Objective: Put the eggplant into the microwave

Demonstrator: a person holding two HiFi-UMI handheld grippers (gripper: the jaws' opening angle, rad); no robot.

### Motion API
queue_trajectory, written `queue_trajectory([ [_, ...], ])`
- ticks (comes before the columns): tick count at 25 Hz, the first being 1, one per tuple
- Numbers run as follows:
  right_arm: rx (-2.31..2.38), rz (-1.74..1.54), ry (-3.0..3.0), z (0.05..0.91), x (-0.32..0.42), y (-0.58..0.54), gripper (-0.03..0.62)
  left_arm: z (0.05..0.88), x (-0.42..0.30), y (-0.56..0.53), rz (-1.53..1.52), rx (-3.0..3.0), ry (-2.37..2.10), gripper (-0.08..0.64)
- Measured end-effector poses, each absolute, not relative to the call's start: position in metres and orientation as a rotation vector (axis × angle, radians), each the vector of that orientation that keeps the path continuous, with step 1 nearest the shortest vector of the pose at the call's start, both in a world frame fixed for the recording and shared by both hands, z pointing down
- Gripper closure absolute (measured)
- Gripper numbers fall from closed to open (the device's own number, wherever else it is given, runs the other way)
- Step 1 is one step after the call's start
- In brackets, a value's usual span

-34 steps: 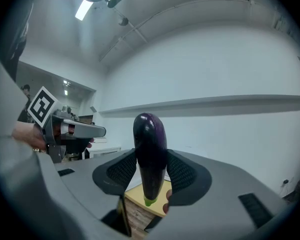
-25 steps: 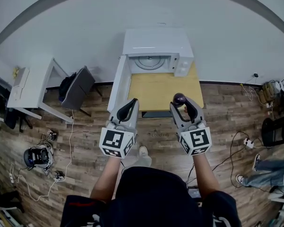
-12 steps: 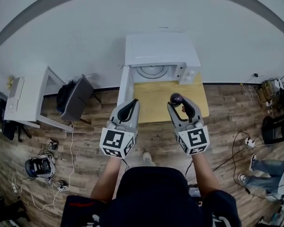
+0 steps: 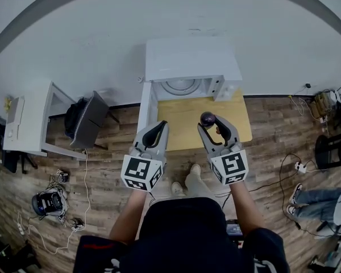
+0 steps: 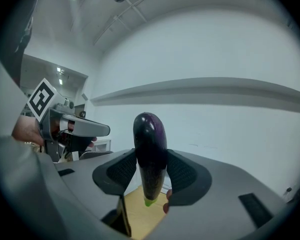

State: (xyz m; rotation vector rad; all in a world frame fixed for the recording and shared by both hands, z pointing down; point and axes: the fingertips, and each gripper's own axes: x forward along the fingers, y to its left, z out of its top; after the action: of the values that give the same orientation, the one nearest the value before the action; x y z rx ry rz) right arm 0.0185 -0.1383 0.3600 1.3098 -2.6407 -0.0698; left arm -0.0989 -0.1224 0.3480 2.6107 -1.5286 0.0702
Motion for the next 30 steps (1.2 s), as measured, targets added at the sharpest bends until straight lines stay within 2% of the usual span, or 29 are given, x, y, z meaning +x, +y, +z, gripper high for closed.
queue_trajectory([
  [13, 1.017, -0.003, -2.580, 0.428, 0.004, -0.209, 0.402, 0.382, -0.088, -0.186, 0.134, 2.507, -1.558, 0.543],
  [30, 0.526, -0.259, -2.303, 0.554, -0.036, -0.271, 0.402, 0.442, -0.090, -0.228, 0.229, 2.353, -1.552, 0.543],
])
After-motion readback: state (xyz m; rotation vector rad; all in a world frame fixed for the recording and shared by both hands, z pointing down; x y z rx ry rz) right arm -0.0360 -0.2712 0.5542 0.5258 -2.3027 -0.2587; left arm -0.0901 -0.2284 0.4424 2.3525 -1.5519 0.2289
